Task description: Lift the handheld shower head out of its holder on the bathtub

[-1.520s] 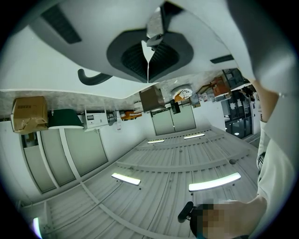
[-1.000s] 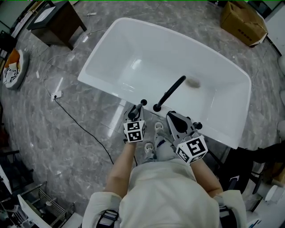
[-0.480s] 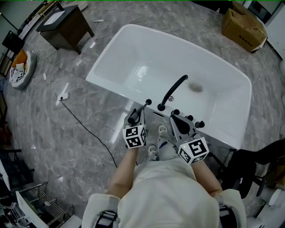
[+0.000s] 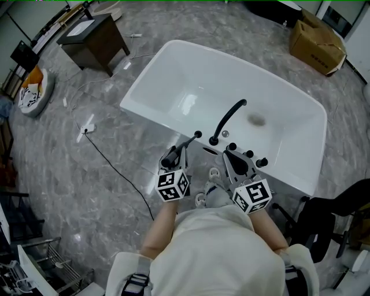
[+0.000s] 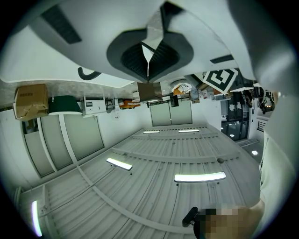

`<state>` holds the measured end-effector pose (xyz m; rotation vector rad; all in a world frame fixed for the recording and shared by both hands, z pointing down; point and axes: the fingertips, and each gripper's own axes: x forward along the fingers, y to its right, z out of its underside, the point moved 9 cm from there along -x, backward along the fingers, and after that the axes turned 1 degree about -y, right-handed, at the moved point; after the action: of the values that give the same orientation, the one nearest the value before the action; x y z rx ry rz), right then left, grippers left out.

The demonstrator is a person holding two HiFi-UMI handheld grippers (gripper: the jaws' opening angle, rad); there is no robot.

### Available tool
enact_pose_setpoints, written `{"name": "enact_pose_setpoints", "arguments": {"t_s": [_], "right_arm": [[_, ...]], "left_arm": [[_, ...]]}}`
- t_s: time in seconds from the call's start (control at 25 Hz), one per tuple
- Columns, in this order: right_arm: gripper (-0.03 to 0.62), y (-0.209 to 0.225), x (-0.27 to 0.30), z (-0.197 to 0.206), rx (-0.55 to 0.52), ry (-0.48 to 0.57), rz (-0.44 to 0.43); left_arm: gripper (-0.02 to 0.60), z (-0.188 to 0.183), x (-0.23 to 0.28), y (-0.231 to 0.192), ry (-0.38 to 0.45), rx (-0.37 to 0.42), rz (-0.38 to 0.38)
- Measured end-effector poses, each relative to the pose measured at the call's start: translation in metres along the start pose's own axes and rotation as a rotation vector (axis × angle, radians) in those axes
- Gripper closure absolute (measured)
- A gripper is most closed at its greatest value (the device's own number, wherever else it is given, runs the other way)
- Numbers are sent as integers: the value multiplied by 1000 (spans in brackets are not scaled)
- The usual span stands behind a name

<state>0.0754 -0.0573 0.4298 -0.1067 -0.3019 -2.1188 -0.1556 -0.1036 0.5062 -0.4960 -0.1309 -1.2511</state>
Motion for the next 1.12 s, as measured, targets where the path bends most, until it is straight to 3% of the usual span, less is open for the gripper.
{"name": "enact_pose_setpoints", "arguments": {"t_s": [0.52, 1.12], "right_arm": [[574, -16, -5, -12, -40, 50, -23], [574, -14, -20, -15, -52, 89, -12]], "left_arm": [[440, -50, -60, 1, 115, -74, 30], [440, -120, -122, 17, 336, -45, 110]]}}
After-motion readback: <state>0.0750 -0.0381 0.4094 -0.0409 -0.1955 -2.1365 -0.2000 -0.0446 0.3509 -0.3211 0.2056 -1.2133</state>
